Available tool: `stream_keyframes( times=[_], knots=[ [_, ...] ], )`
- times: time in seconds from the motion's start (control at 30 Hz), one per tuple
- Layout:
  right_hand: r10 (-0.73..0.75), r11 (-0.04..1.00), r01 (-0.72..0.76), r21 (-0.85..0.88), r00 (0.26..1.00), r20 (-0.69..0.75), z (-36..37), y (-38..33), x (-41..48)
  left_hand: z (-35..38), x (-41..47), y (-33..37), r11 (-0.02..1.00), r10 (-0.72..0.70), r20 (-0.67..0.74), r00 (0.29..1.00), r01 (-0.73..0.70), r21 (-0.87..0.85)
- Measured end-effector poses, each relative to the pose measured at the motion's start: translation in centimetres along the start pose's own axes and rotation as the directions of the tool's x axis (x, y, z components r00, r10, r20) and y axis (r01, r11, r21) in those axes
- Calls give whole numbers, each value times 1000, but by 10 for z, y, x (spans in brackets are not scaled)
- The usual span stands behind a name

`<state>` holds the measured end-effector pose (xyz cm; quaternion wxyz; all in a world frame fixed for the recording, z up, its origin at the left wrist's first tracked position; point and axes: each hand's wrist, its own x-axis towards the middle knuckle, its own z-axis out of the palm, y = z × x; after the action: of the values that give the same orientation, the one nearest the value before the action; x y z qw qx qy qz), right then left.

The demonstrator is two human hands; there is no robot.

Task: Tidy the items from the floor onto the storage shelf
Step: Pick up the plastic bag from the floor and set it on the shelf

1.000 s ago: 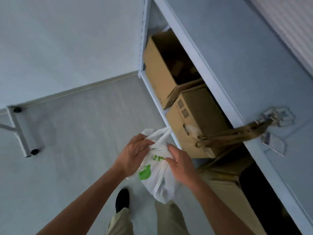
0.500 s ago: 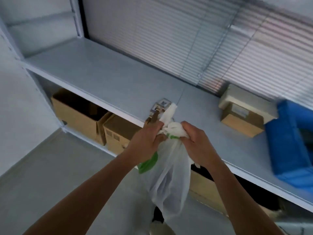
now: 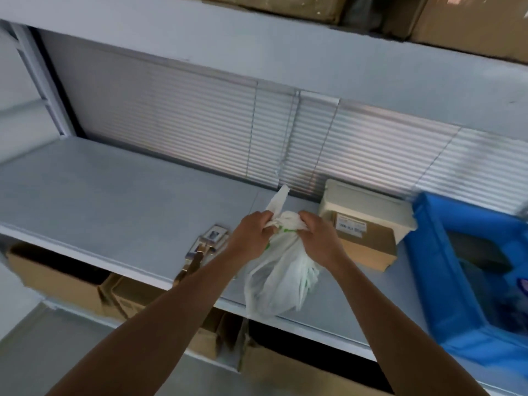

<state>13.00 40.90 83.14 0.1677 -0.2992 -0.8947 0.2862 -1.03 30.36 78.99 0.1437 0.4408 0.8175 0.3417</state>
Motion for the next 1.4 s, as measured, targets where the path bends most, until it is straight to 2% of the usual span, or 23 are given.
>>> stream_keyframes(
  times=[0.17, 0.27, 0.37, 0.47, 0.57, 0.63, 0.73, 0.8, 0.9, 1.07, 1.2, 1.4],
  knots=[
    [43, 998, -41, -41, 998, 41, 16, 46, 37, 43, 44, -13, 977, -182, 13, 983, 179, 115],
    [121, 992, -120, -25, 991, 54, 31, 63, 38, 61, 47, -24, 947, -277, 27, 961, 268, 178],
    [179, 983, -170, -67, 970, 166, 48, 82, 21, 71, 36, -35, 910, -400, 117, 909, 379, 170],
    [249, 967, -254, 4, 953, 175, 56, 99, 0, 88, 26, -61, 873, -479, 201, 855, 488, 4],
    [315, 947, -313, 71, 949, -21, 58, 108, -26, 85, 13, -66, 804, -482, 268, 834, 543, -242],
    [470, 878, -459, 133, 880, -68, 63, 111, -40, 83, 7, -67, 765, -448, 324, 833, 545, -344],
    [717, 643, -693, 325, 694, 61, 81, 120, -49, 85, 3, -71, 752, -414, 369, 832, 541, -376],
    [764, 537, -750, 387, 627, 155, 96, 123, -50, 86, 2, -70, 755, -397, 395, 828, 539, -372],
    [709, 581, -738, 344, 666, 231, 117, 116, -40, 91, 7, -77, 759, -416, 391, 821, 551, -347],
    [663, 616, -727, 303, 686, 300, 126, 117, 2, 90, 24, -83, 747, -444, 354, 823, 559, -360],
    [593, 664, -676, 319, 736, 325, 114, 120, 37, 92, 55, -85, 735, -462, 305, 833, 552, -394],
    [517, 677, -607, 417, 795, 318, 108, 142, 99, 97, 115, -80, 749, -477, 221, 851, 525, -405]
  ],
)
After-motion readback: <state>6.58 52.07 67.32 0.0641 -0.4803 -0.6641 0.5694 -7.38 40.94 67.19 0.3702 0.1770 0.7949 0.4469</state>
